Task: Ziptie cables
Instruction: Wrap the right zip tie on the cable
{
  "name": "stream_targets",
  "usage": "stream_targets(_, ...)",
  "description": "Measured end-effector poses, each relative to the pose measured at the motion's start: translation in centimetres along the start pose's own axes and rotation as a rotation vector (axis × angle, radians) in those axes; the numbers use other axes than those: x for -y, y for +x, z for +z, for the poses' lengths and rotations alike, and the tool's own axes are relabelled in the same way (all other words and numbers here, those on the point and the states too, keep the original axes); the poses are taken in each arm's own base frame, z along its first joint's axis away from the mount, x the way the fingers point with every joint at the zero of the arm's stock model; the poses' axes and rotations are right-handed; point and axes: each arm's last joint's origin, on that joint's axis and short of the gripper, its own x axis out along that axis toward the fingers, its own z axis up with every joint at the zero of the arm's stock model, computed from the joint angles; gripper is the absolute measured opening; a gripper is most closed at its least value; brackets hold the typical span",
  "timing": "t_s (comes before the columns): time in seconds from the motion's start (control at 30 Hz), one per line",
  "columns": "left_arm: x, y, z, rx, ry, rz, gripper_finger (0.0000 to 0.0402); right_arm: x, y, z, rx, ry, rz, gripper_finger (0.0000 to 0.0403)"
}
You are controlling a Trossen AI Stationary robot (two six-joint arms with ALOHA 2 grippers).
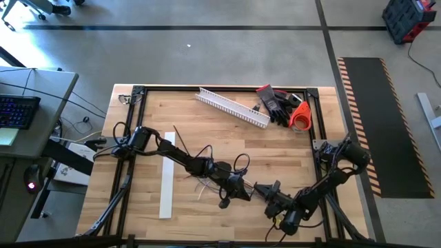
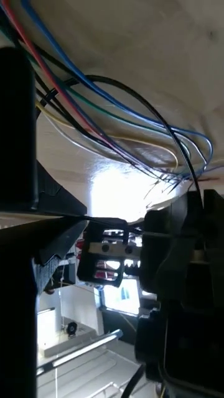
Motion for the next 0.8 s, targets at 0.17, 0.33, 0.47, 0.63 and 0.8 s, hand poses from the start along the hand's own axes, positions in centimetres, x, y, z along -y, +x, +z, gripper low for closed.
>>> stream_targets(0.17,-0.02,-0.01,0.0,0.0,0.0,0.001,0.0,0.03,-0.02,0.0,-0.003,0.025,-0.01,0.0)
stream_targets(0.33,-0.04,-0.01,0.0,0.0,0.0,0.003,0.0,-0.11,-0.38,-0.21,-0.008,0.095,-0.044,0.0)
stream_targets(0.47,-0.04,-0.01,0.01,0.001,0.0,0.003,0.0,-0.14,-0.47,-0.22,-0.006,0.113,-0.044,0.0)
stream_targets(0.63,-0.07,-0.02,0.02,0.002,0.0,0.003,0.0,-0.06,-0.46,0.17,0.009,0.078,-0.036,0.0)
stream_targets(0.8,-0.12,-0.04,0.03,0.002,-0.001,0.004,0.0,0.13,-0.35,0.62,0.024,0.047,-0.033,0.0)
